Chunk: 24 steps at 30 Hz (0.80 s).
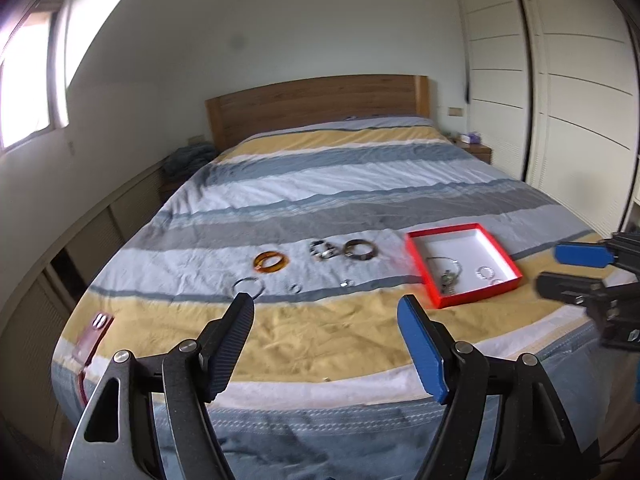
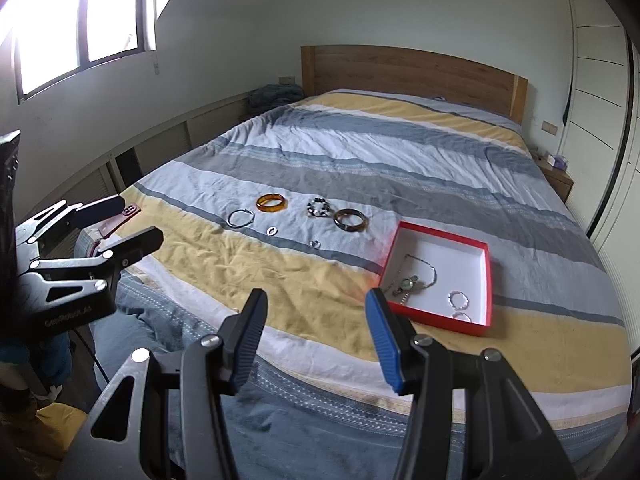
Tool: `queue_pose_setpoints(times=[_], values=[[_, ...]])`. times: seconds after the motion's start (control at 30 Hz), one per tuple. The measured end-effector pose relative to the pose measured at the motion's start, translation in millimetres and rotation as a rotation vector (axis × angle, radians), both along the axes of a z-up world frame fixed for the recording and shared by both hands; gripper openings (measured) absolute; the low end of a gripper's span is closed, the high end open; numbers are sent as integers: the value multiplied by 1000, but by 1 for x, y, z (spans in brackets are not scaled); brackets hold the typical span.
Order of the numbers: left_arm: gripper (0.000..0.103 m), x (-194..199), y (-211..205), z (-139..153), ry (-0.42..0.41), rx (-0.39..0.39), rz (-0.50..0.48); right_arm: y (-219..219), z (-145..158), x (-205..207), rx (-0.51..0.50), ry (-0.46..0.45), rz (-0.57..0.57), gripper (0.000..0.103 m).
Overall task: Organize jewelry
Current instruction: 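Pull both open tools back from the box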
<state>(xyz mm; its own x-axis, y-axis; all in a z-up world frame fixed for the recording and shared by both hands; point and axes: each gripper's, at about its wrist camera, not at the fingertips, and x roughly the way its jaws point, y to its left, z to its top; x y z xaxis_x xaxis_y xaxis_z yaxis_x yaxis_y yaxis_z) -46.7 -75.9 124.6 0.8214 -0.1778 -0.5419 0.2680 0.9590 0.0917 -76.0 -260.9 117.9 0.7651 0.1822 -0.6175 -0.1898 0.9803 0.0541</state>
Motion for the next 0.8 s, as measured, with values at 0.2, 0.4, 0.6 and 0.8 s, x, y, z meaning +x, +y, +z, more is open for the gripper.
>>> queue_pose_setpoints(times=[0.2, 0.4, 0.6, 0.8], values=[[75, 12, 45, -18, 58, -28, 91, 1, -6, 10, 21, 13, 6, 49], [75, 38, 77, -40, 124, -44, 161, 1, -21, 30, 30, 56, 5, 49], [75, 70, 103, -64, 185, -65, 216, 0, -39, 61, 48, 103, 7, 49], [75, 109, 111, -93, 266, -65, 241, 5, -68, 105, 61, 168, 37, 49]])
